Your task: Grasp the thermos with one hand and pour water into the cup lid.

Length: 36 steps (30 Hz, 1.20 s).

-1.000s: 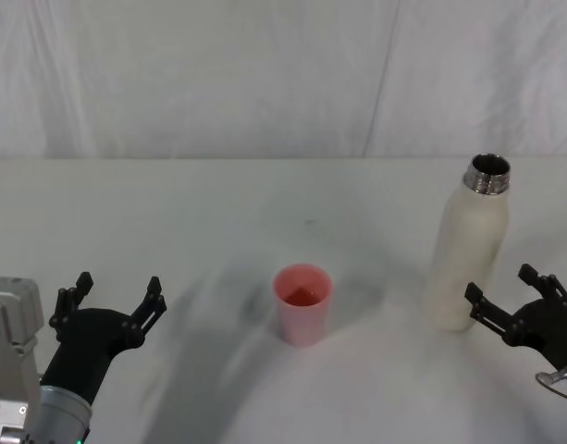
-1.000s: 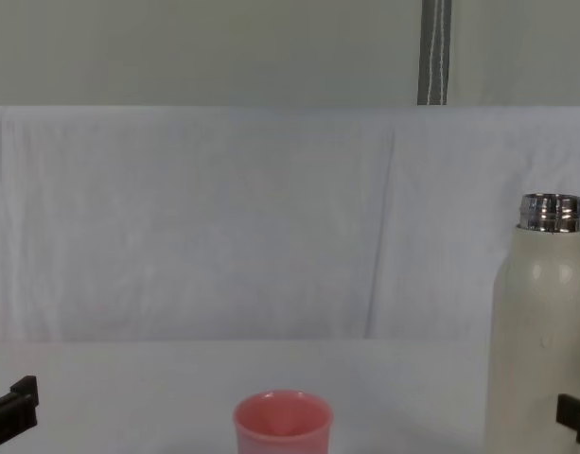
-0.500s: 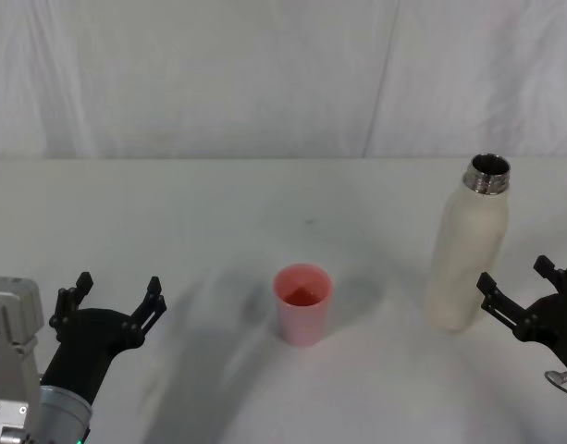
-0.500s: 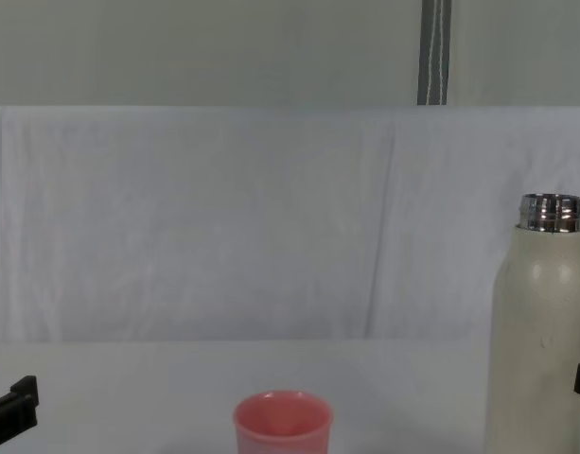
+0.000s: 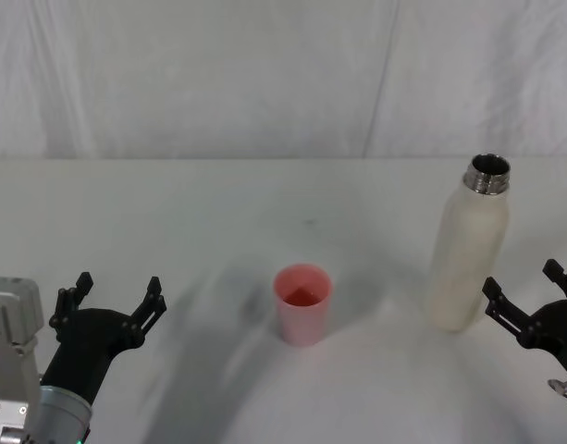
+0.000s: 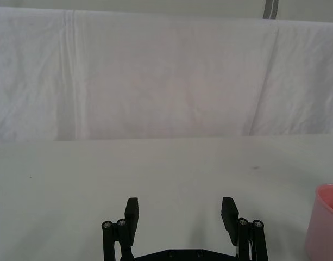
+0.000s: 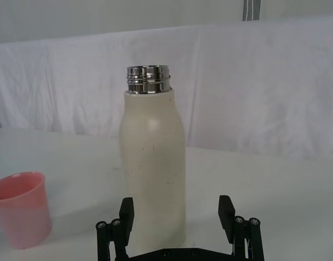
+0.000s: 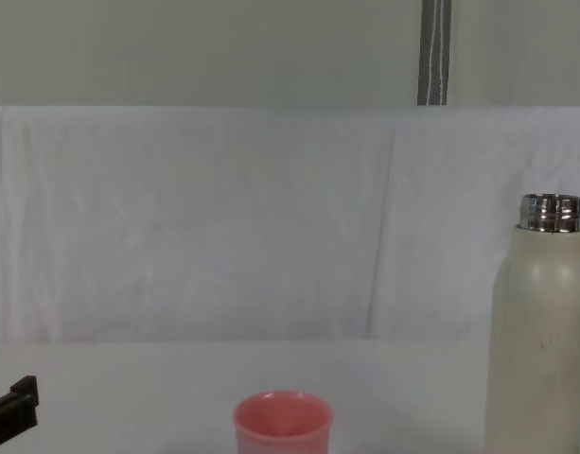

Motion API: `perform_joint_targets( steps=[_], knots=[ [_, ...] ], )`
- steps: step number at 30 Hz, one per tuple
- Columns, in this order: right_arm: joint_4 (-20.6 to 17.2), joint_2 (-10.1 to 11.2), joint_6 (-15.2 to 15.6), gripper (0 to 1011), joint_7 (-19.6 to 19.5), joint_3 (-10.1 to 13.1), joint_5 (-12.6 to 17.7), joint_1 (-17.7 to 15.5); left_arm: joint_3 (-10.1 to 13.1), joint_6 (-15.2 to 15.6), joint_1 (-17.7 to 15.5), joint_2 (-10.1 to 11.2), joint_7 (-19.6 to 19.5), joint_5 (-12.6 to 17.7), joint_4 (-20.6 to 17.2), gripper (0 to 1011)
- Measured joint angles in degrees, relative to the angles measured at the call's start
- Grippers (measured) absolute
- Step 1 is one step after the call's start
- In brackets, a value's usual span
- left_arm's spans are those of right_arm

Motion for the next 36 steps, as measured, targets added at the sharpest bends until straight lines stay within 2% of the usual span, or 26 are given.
perform_joint_targets(
  steps=[15, 26, 36],
  knots=[
    [-1.2, -2.7, -0.7, 1001, -0.6, -0.7, -2.8, -1.0, 0.0, 0.0, 0.0, 0.0, 0.0, 0.0, 0.0, 1001],
    [-0.5, -3.0, -0.6, 1001, 0.3, -2.2, -4.9, 0.7, 0.0, 0.0, 0.0, 0.0, 0.0, 0.0, 0.0, 1001],
    [-1.9, -3.5, -0.5, 1001, -1.4, -2.3, -7.5, -0.7, 0.0, 0.0, 0.0, 0.0, 0.0, 0.0, 0.0, 1001]
  ],
)
